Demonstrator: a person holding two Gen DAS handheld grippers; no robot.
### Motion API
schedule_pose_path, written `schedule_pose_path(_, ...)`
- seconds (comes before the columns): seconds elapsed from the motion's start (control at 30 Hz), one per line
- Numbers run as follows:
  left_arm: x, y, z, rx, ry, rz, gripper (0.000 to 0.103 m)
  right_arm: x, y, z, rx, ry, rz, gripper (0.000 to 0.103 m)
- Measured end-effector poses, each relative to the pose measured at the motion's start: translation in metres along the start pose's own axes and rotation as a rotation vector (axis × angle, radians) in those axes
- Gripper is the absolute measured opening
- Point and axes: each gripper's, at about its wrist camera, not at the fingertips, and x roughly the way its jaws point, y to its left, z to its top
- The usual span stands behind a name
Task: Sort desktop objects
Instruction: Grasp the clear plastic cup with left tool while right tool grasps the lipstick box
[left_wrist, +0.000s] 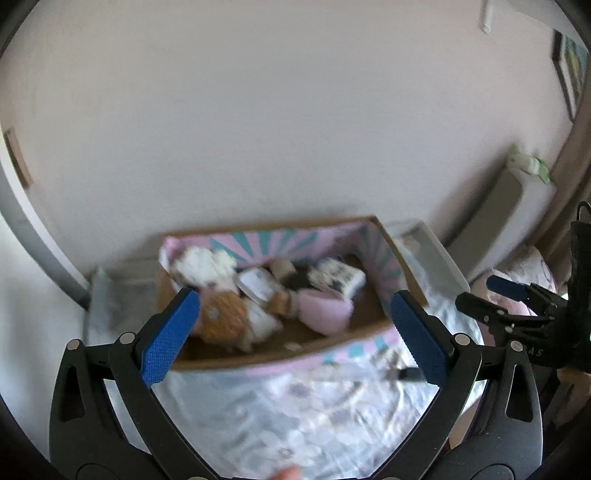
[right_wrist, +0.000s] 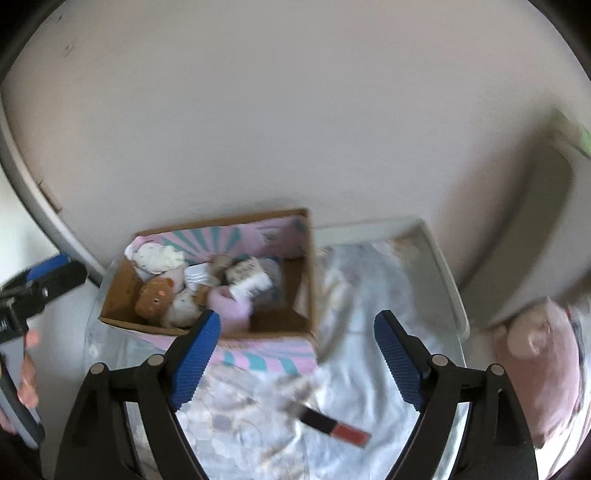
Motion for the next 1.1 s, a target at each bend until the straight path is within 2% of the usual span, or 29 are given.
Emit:
schedule_pose_path(0.03, 0.0, -0.003, -0.007, 0.003, 0.003, -0.017, 0.103, -0.002, -0.005, -0.007, 0.021, -0.001, -0.007, 0.098)
schedule_pose_path(0.07, 0.004, -0.009, -0.018, 0.007, 0.005, -0.032, 0.103, -0.002, -0.01, -0.015, 0.039, 0.006, -0.014, 0.103)
schedule_pose_path(0.2, 0.02, -0.035, -0.055, 0.079, 0.014, -0.049, 0.103, 0.01, -0.024, -0.054, 0.094, 0.044, -0.067, 0.103)
schedule_pose_path(0.3, 0.044, -0.05, -0.084, 0.138, 0.023, -0.061, 0.103, 0.024, -0.033, -0.081, 0.147, 0.055, -0.143, 0.103)
schedule_pose_path(0.5, 0.089, -0.072, -0.132, 0.245, 0.015, -0.065, 0.103, 0.055, -0.042, -0.106, 0.205, 0.096, -0.208, 0.102)
schedule_pose_path(0.8, 0.114, -0.078, -0.149, 0.291, -0.002, -0.022, 0.102, 0.081, -0.04, -0.112, 0.244, 0.126, -0.207, 0.102)
schedule_pose_path(0.93, 0.121, -0.078, -0.149, 0.293, 0.004, -0.019, 0.097, 0.087, -0.037, -0.113, 0.252, 0.128, -0.22, 0.102)
schedule_pose_path(1.0, 0.126, -0.077, -0.149, 0.284, 0.014, -0.022, 0.093, 0.09, -0.037, -0.113, 0.25, 0.131, -0.228, 0.102)
schedule_pose_path(1.07, 0.131, -0.074, -0.148, 0.27, 0.04, -0.026, 0.079, 0.091, -0.038, -0.114, 0.252, 0.133, -0.223, 0.102)
schedule_pose_path(1.1, 0.132, -0.073, -0.148, 0.264, 0.049, -0.031, 0.076, 0.092, -0.038, -0.115, 0.254, 0.131, -0.222, 0.102)
